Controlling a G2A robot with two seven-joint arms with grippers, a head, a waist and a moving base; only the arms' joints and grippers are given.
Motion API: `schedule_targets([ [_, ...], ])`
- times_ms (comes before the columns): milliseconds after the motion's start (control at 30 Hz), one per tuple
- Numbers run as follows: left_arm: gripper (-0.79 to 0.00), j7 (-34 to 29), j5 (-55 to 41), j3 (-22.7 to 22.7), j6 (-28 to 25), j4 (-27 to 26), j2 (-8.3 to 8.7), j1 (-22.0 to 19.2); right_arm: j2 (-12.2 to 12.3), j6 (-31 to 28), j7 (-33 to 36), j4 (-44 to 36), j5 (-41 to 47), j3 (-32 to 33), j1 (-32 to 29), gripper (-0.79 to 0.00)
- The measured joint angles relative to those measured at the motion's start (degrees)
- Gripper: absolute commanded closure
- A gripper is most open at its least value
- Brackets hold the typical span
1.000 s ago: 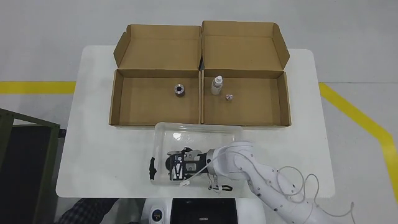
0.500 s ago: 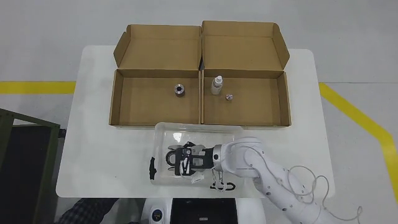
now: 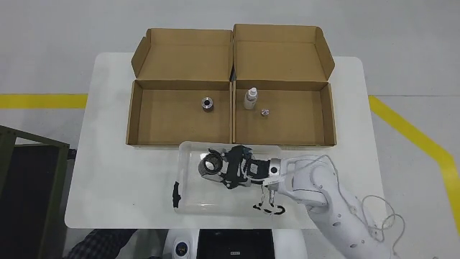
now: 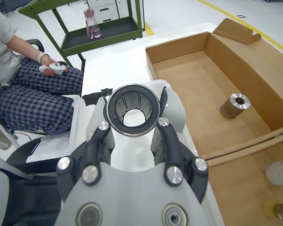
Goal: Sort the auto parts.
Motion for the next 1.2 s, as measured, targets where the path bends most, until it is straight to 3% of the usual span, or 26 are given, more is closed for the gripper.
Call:
schedule_targets([
  [633, -0.785, 0.0, 0.0, 0.0, 0.0, 0.0, 0.00, 0.0, 1.2, 2.5, -2.2, 0.7, 19.3, 8.5, -1.7, 0.000],
  [1200, -0.785, 0.0, 0.0, 0.0, 0.0, 0.0, 0.00, 0.0, 1.8, 2.2, -2.5, 1.5, 24.9, 11.0, -2.1, 0.000],
])
